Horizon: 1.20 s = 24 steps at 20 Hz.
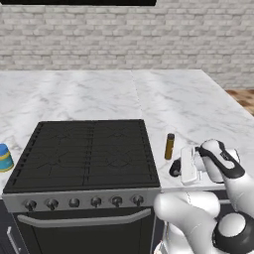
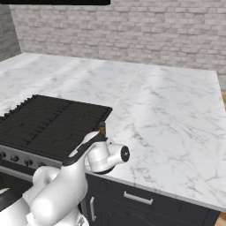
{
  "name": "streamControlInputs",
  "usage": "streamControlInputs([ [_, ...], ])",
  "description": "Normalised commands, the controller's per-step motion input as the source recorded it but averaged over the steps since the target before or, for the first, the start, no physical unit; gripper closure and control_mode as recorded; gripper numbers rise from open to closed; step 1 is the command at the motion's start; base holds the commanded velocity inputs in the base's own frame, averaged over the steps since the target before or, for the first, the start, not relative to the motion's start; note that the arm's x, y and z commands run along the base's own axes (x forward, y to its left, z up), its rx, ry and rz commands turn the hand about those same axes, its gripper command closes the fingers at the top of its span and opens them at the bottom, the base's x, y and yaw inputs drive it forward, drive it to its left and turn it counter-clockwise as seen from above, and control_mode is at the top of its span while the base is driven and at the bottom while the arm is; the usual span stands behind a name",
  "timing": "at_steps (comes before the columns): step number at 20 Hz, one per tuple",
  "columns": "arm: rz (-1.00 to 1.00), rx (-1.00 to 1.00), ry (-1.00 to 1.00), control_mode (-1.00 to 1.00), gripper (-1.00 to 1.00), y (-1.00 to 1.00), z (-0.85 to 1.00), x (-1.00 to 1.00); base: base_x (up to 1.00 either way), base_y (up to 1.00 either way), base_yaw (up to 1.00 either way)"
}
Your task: Collect the turmeric, mayonnaise, and shaker from the cabinet and place them next to the stove.
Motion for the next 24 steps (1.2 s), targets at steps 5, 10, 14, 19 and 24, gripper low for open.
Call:
streamControlInputs([
  [5,0.03,0.00,0.00,-1.00,1.00,-0.06,-0.26,0.06,0.00,0.00,0.00],
  [10,0.02,0.00,0.00,-1.00,1.00,-0.05,-0.27,0.02,0.00,0.00,0.00],
  [14,0.01,0.00,0.00,-1.00,1.00,-0.07,-0.22,0.01,0.00,0.00,0.00],
  [19,0.00,0.00,0.00,-1.00,1.00,-0.02,-0.06,0.00,0.00,0.00,0.00],
  [24,-0.01,0.00,0.00,-1.00,1.00,0.00,0.00,0.00,0.00,0.00,0.00],
])
